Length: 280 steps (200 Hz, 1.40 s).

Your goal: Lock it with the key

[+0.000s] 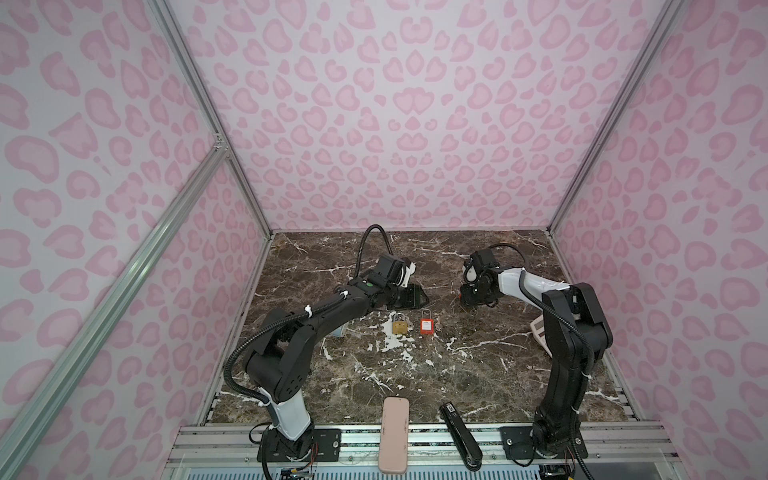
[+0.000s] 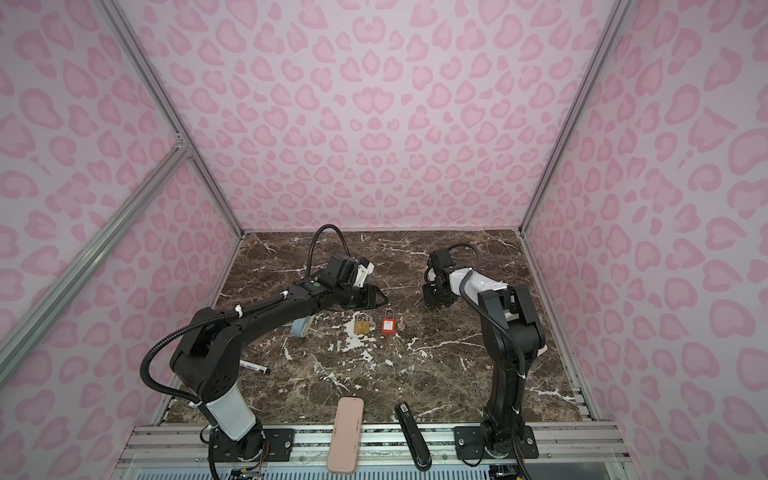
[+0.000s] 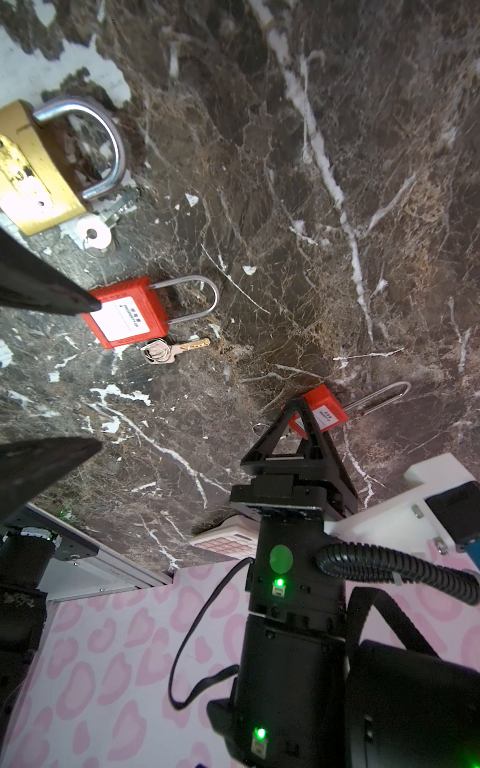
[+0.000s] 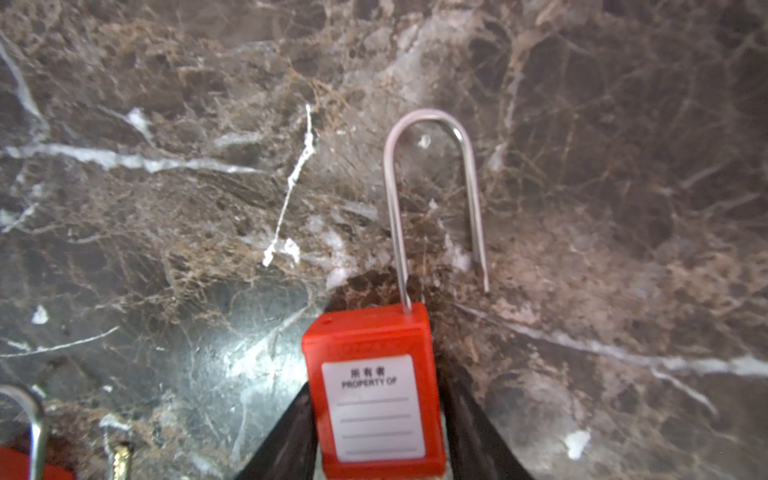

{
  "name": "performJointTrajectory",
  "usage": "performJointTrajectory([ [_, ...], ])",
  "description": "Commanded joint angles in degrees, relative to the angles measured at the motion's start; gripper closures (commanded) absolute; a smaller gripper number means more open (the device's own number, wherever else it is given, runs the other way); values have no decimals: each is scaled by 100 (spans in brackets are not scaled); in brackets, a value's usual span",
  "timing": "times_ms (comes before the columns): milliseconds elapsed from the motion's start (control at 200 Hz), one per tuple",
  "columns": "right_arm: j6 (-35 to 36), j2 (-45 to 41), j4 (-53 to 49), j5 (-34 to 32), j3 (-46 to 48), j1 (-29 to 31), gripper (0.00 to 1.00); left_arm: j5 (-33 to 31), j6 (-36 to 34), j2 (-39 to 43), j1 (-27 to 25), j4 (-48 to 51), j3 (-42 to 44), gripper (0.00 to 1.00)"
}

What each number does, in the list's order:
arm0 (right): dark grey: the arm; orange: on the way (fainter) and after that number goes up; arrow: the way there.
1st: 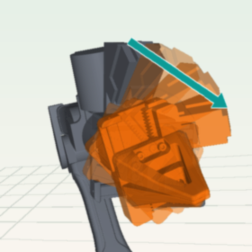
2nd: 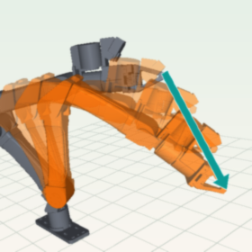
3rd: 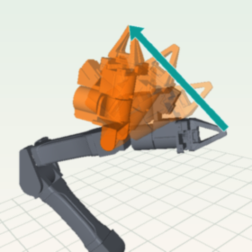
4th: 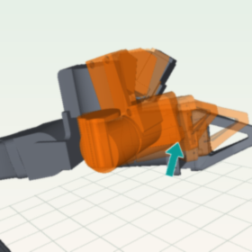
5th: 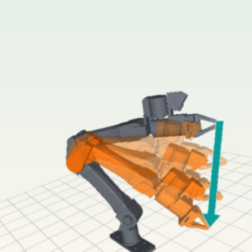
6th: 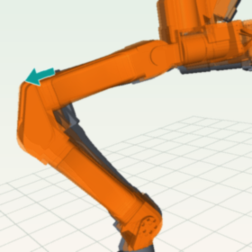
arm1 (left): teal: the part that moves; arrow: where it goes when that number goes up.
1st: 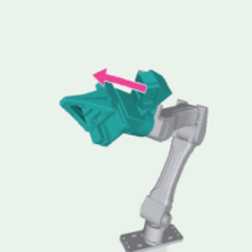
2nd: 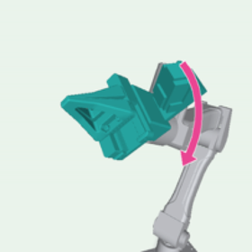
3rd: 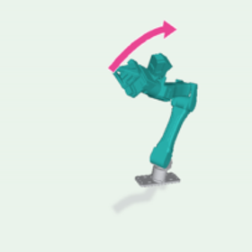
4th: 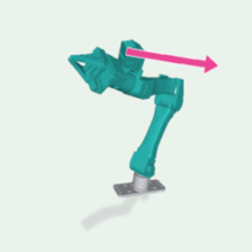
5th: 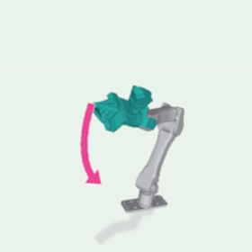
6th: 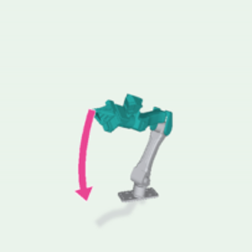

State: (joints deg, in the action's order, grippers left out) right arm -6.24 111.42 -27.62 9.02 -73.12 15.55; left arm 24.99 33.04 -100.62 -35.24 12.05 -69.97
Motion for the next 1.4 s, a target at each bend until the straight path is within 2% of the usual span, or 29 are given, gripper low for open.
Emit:
performJointTrajectory([
  [0, 92, 47, -133, -81, -2, 56, 60, 106, 71, 40, 9, -217, -42, 50],
  [115, 139, -3, -161, -83, 5, 125, 65, 132, 124, 60, 7, -260, -60, 50],
  [270, 185, -291, -157, -25, 43, 227, 67, 214, 234, 40, 22, -373, -34, 49],
  [380, 135, -611, -128, 376, 82, 263, 68, 390, 456, 42, 59, -665, 58, 47],
  [485, -7, -1027, 36, 722, 226, 344, 70, 932, 887, 25, 161, -1376, 238, 46],
  [570, -82, -1328, 145, 1013, 371, 423, 71, 1110, 1135, 20, 209, -1750, 311, 46],
  [905, -458, -1910, 406, 2108, 667, 622, 72, 1280, 1238, -135, 255, -1839, 160, 45],
  [1395, -368, -2088, 393, 2113, 569, 1136, 73, 1200, 1257, -98, 246, -1876, 291, 47],
])
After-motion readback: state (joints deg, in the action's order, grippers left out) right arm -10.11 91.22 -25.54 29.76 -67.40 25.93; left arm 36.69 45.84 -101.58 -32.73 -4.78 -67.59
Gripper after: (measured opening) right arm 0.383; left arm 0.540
